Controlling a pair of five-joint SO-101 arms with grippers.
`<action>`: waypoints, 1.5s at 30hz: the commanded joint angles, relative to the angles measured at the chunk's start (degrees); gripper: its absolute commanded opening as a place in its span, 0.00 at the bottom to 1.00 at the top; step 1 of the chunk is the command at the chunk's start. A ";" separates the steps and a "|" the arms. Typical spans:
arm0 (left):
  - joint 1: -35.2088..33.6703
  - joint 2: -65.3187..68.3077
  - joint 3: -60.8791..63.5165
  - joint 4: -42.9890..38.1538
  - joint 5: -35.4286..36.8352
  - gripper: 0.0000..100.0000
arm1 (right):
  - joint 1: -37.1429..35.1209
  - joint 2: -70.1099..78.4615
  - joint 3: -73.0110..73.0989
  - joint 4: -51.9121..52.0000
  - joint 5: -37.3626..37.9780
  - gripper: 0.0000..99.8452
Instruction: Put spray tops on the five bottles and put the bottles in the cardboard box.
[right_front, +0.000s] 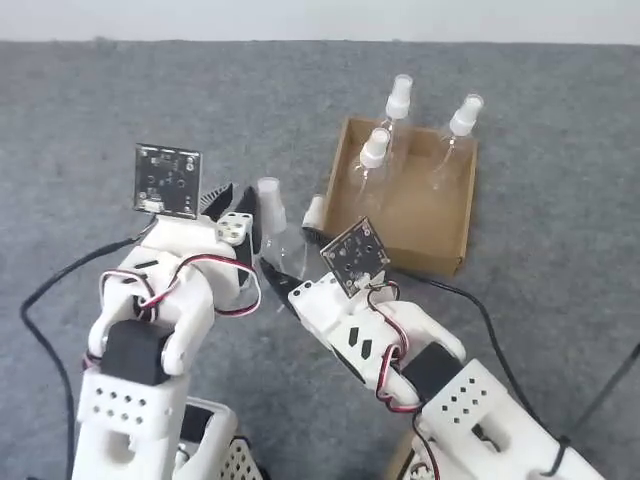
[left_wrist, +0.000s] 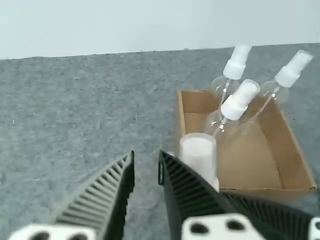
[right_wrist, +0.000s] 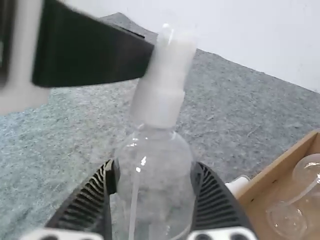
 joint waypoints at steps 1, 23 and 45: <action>0.09 -1.32 -0.13 -1.58 -0.09 0.07 | 0.40 -2.07 -0.26 -0.48 -0.53 0.01; 0.18 -1.32 -0.40 -1.58 -0.09 0.07 | 0.40 -2.07 -0.26 0.66 -0.53 0.01; 0.26 -1.32 -0.48 -1.58 -0.09 0.07 | 0.31 -2.07 -0.35 0.40 -0.53 0.01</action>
